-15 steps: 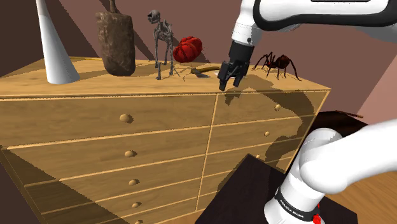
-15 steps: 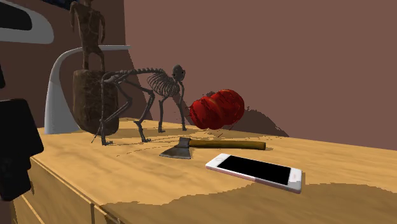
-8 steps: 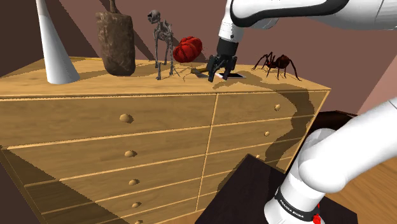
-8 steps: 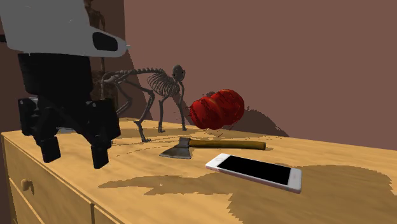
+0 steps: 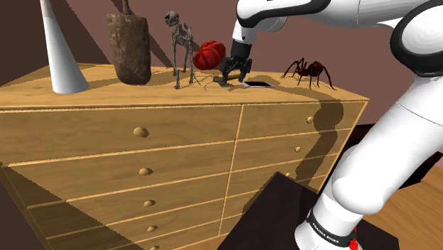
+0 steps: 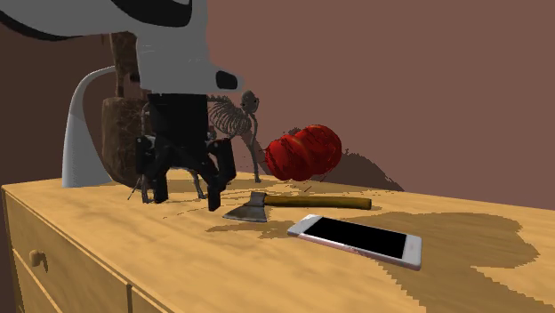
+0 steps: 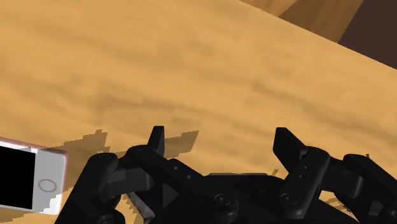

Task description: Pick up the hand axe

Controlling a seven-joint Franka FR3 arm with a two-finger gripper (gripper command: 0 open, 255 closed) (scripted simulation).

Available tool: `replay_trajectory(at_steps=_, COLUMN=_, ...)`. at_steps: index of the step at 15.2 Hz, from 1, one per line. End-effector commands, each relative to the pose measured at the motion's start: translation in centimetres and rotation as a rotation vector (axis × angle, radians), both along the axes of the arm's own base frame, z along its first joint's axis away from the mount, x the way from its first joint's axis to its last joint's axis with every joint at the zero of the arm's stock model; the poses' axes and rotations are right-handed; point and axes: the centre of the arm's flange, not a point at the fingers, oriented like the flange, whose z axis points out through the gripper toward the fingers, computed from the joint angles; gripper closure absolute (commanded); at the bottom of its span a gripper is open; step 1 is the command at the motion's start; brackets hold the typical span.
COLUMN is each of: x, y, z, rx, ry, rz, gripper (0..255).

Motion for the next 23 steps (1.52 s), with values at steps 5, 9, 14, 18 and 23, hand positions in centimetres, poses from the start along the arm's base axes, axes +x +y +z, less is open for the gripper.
replay_trajectory(at_steps=5, x=6.6, y=-4.6, z=-0.2, rx=0.016, ry=0.001, rz=-0.051, gripper=0)
replay_trajectory(at_steps=9, x=10.8, y=-7.9, z=-0.3, rx=0.027, ry=0.001, rz=-0.084, gripper=0)
replay_trajectory(at_steps=14, x=11.8, y=-8.8, z=-1.9, rx=0.03, ry=0.002, rz=-0.093, gripper=0)
replay_trajectory(at_steps=18, x=11.8, y=-8.8, z=-4.4, rx=0.03, ry=0.002, rz=-0.093, gripper=0)
replay_trajectory(at_steps=23, x=11.8, y=-8.7, z=-4.4, rx=0.03, ry=0.002, rz=-0.093, gripper=255)
